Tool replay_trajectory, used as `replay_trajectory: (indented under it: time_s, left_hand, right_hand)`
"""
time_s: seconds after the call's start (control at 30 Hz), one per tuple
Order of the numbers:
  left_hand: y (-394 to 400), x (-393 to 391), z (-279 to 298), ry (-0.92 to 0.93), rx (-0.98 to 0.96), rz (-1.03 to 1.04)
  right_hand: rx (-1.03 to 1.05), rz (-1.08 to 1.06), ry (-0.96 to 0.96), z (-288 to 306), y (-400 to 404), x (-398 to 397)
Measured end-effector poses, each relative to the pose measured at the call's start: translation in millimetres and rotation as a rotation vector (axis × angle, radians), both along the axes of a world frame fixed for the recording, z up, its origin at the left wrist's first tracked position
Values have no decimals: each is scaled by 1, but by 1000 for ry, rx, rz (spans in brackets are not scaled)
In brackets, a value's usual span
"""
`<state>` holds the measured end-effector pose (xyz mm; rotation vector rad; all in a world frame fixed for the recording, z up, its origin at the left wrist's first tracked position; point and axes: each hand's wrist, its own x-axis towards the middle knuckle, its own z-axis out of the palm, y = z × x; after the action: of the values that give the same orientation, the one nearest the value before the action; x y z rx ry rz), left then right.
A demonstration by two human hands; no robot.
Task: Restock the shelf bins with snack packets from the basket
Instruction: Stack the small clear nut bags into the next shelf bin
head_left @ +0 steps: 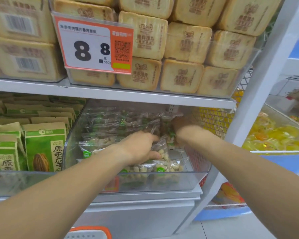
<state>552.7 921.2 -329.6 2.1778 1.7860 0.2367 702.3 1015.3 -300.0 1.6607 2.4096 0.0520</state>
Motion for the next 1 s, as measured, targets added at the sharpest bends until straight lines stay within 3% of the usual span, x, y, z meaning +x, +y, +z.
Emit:
replay_trajectory:
  time_s: [0.2,0.3,0.47,0.8,0.93,1.0]
  left_hand:
    - [2,-1,0,-3,-16,4]
    - [2,-1,-1,-9,-20,8]
    - [3,1,2,-13,-46,14]
    - [0,13,17,78,-160,33]
    - [-8,19,33,63,-159,49]
    - [-18,22,40,-23,-29,95]
  right_hand:
    - [6,40,-32,11,16,-6]
    - [-53,87,42,17,10,4]
    - [128,140,58,14,9,6]
    - [248,175,36,15,-3,9]
    - [223,140,206,13,-25,24]
    - [249,151,391,9,-46,34]
